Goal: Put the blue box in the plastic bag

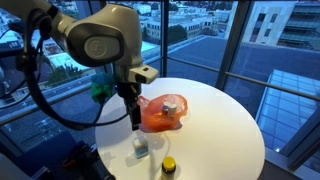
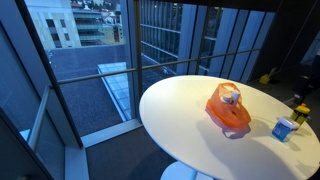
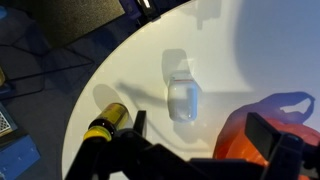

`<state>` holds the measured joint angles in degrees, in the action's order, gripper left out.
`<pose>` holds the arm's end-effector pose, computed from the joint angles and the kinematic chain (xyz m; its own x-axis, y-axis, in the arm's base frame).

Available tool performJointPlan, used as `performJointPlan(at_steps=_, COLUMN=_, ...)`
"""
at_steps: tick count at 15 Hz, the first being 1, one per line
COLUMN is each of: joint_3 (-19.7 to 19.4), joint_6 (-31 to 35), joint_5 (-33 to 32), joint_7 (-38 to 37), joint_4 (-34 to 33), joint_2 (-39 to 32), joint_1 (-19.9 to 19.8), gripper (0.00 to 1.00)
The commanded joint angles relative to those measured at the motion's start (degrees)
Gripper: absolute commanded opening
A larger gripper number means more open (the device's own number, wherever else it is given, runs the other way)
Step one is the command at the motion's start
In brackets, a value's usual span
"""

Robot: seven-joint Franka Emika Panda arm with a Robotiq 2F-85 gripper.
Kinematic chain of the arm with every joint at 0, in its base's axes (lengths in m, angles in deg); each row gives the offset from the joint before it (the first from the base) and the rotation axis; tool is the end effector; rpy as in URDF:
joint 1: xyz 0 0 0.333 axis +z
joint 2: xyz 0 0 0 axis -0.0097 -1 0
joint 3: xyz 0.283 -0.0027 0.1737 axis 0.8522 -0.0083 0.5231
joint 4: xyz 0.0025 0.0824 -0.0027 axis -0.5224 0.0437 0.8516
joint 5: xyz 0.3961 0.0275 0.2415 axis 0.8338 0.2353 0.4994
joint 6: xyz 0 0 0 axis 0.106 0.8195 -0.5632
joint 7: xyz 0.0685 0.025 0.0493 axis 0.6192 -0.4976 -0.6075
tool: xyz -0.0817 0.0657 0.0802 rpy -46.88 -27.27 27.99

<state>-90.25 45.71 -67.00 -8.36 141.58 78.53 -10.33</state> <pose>0.4058 -0.0997 0.2645 0.8920 -0.4466 -0.0701 -0.4396 -0.8930 0.0963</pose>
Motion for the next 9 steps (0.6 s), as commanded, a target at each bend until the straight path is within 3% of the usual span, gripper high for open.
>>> performJointPlan(at_steps=1, joint_3=0.3, joint_6=6.1, joint_5=-3.5, joint_7=-4.8, joint_4=3.0, joint_2=-2.3, joint_1=-2.6, gripper=1.00)
performJointPlan(at_steps=9, joint_3=-1.3, joint_6=17.1, joint_5=-4.8, joint_7=-5.8, joint_4=2.4, joint_2=-13.5, joint_1=-3.9, gripper=1.00)
